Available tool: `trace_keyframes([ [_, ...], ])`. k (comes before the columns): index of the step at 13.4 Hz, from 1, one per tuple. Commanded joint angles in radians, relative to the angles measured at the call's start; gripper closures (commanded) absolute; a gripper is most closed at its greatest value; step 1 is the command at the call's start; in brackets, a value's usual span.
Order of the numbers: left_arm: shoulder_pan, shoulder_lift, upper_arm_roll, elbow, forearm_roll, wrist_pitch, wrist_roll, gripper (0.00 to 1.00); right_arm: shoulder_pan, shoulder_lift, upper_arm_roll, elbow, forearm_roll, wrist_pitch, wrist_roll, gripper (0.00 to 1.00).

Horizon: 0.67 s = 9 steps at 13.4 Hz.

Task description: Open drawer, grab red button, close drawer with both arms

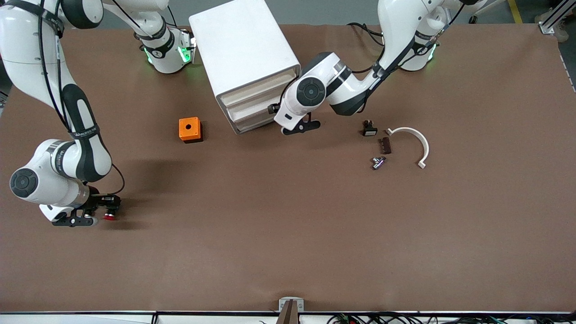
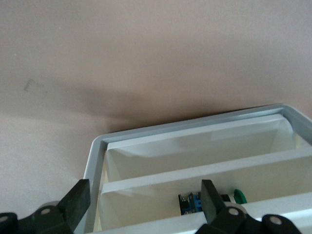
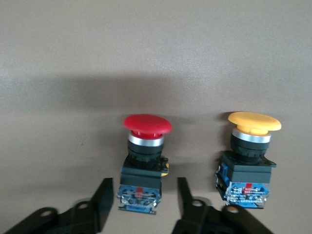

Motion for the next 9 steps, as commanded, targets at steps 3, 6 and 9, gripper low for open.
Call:
trace_keyframes([
  [3, -0.011, 0.001, -0.006, 0.015, -0.019, 0.008, -0.008, 0.00, -0.010, -0.019, 0.013, 0.006, -0.009, -0.005, -0.013, 0.00],
  [6, 0.010, 0.001, 0.006, 0.024, -0.003, 0.008, -0.004, 0.00, -0.009, -0.063, 0.016, 0.026, -0.008, -0.089, -0.012, 0.00],
  [9, 0.033, -0.036, 0.094, 0.043, -0.002, 0.007, 0.001, 0.00, -0.003, -0.151, 0.020, 0.048, 0.002, -0.264, -0.003, 0.00],
])
